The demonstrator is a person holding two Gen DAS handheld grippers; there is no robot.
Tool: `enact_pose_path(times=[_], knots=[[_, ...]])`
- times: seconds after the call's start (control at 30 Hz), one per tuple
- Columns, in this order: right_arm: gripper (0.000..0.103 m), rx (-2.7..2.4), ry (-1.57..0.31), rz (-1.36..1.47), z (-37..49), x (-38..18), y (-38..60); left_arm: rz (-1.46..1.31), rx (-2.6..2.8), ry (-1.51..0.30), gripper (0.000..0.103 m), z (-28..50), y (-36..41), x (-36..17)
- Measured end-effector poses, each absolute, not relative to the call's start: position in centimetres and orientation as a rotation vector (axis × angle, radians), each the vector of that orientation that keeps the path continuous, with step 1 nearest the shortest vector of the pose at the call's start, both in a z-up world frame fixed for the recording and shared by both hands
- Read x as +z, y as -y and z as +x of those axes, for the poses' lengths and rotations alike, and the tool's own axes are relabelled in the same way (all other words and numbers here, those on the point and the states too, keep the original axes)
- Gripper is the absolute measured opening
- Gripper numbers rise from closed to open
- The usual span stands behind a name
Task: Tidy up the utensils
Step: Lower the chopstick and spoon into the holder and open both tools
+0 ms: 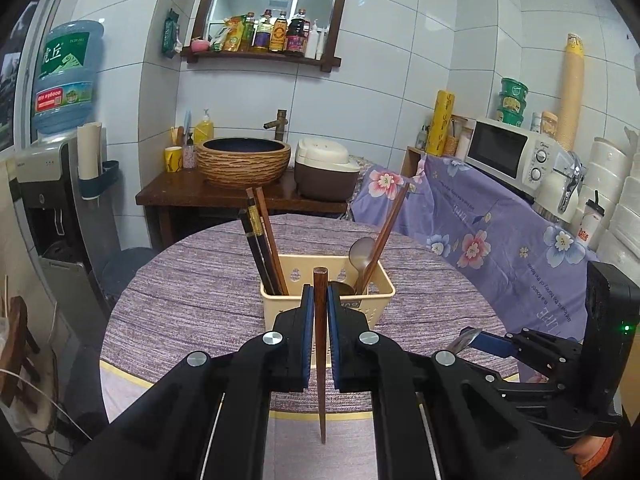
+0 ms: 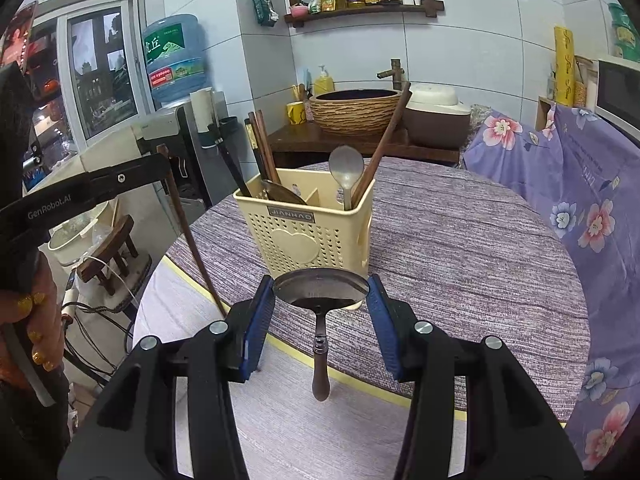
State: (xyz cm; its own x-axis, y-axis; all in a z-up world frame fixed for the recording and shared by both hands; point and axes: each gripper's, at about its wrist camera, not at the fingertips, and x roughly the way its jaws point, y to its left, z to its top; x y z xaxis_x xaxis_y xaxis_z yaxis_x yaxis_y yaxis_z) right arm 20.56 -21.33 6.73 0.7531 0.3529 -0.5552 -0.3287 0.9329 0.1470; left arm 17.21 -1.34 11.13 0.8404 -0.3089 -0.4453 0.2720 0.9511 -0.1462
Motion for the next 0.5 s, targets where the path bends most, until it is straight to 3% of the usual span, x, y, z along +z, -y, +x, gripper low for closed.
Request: enact_pose_path(times=[0.2,0.5], knots=[[0.048,0.425,-0.588,0.055,21.4,9.9,21.3,-0.069,-0.343,-0.436,0.008,17.6,1.0,15.5],[0.048,0.381,-0.395,0.020,25.1,19.6,20.5,-0.032,-0.267,-0.254,0.008,19.7,1.7,25.0]])
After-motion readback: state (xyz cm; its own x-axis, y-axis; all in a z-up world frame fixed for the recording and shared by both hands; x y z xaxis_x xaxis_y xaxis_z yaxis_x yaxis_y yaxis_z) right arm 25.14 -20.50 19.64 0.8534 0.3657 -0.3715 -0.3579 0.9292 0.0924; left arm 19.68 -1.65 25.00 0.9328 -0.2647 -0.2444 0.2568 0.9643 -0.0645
